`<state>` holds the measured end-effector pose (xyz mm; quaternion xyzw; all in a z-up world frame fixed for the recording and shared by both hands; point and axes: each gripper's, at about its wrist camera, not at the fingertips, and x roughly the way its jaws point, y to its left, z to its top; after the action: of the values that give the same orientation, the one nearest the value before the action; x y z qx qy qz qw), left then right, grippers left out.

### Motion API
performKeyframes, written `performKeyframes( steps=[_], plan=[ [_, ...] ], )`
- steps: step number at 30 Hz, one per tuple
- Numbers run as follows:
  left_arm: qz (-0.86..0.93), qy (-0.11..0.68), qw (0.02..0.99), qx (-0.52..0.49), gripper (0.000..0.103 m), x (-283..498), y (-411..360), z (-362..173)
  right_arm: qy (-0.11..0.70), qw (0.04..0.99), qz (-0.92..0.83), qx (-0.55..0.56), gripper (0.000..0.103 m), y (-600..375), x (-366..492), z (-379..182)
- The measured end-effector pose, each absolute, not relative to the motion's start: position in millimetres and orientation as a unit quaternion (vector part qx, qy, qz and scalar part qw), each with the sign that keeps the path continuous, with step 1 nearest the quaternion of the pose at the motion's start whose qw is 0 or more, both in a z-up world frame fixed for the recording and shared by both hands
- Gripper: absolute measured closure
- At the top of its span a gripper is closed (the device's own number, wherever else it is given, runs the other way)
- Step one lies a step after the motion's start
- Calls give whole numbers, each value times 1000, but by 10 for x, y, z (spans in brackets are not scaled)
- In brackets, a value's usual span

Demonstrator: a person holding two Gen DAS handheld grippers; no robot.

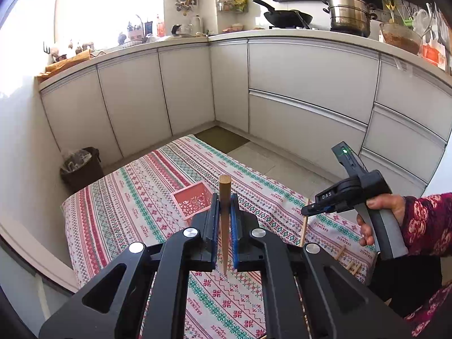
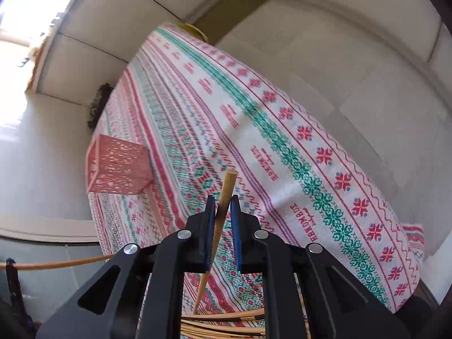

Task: Organize utensils
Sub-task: 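Carry both chopsticks over the pink holder and open both tools to drop them in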

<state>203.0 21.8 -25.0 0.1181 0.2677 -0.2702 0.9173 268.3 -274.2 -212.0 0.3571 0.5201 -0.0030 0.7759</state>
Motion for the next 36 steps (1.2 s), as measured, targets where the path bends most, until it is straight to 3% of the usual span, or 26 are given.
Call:
performKeyframes(
  steps=[22,29,36],
  plan=[
    [-164,159,973,-39,97,2227,170,406,250,943,97,196,95,-2132,2603,12],
    [-116,112,985,-61,97,2576,135,484,186,965,104,153,95,-1898,2893,210],
    [-92,111,988,-63,97,2900,149,165,169,968,121,142,95,-1739,3195,108]
  ],
)
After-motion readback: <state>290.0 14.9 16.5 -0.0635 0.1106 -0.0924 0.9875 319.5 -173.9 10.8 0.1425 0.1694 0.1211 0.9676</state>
